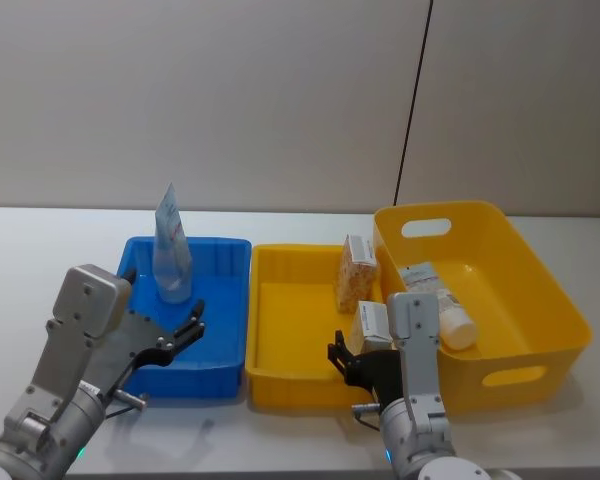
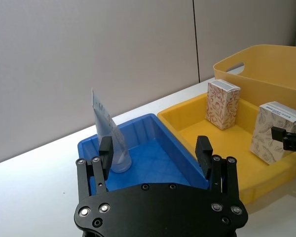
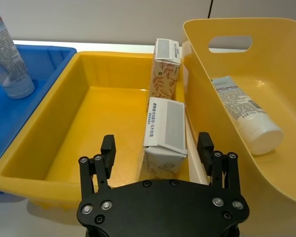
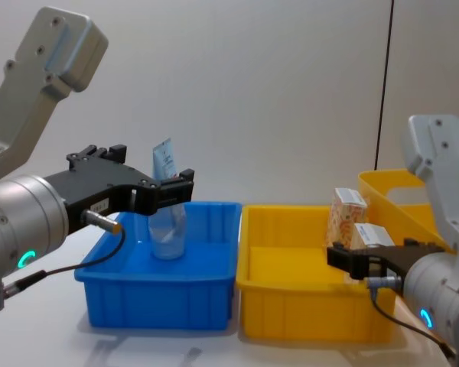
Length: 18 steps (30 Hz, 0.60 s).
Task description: Bimanual collaborative sorting of washing and personal care products
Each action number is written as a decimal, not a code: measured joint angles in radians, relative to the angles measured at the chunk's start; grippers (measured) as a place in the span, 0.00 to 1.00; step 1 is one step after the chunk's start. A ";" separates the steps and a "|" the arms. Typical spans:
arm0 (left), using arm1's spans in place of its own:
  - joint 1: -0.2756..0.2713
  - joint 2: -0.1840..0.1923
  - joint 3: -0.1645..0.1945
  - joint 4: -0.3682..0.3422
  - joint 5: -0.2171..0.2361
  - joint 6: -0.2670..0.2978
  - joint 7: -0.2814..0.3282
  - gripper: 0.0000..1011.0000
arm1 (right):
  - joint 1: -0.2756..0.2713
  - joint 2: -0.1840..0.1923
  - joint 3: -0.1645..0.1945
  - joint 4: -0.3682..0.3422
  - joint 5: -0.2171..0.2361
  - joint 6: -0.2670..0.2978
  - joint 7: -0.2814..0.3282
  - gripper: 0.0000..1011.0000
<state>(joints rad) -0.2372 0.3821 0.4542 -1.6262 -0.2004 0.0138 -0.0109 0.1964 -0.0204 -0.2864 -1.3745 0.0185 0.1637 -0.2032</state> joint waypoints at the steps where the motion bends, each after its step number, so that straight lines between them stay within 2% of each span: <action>1: 0.000 0.000 0.000 0.000 0.000 0.000 0.000 0.99 | 0.002 -0.001 0.001 0.003 -0.001 -0.001 0.000 0.99; 7: 0.000 0.000 0.000 0.000 0.000 0.000 0.000 0.99 | 0.006 -0.005 0.005 0.010 -0.006 -0.005 -0.002 0.97; 11: 0.000 0.000 0.000 0.000 0.000 0.000 0.000 0.99 | 0.008 -0.006 0.007 0.014 -0.007 -0.007 -0.002 0.89; 14: 0.000 0.000 0.000 0.000 0.000 0.000 0.000 0.99 | 0.009 -0.007 0.008 0.016 -0.008 -0.008 -0.003 0.78; 16: 0.000 0.000 0.000 0.000 0.000 0.000 0.000 0.99 | 0.010 -0.007 0.008 0.017 -0.008 -0.008 -0.003 0.76; 17: 0.000 0.000 0.000 0.000 0.000 0.000 0.000 0.99 | 0.010 -0.007 0.008 0.017 -0.009 -0.008 -0.003 0.70; 18: 0.000 0.000 0.000 0.000 0.000 0.000 0.000 0.99 | 0.010 -0.007 0.008 0.018 -0.009 -0.008 -0.003 0.69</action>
<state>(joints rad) -0.2372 0.3821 0.4542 -1.6262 -0.2004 0.0139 -0.0109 0.2065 -0.0277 -0.2780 -1.3569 0.0097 0.1553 -0.2064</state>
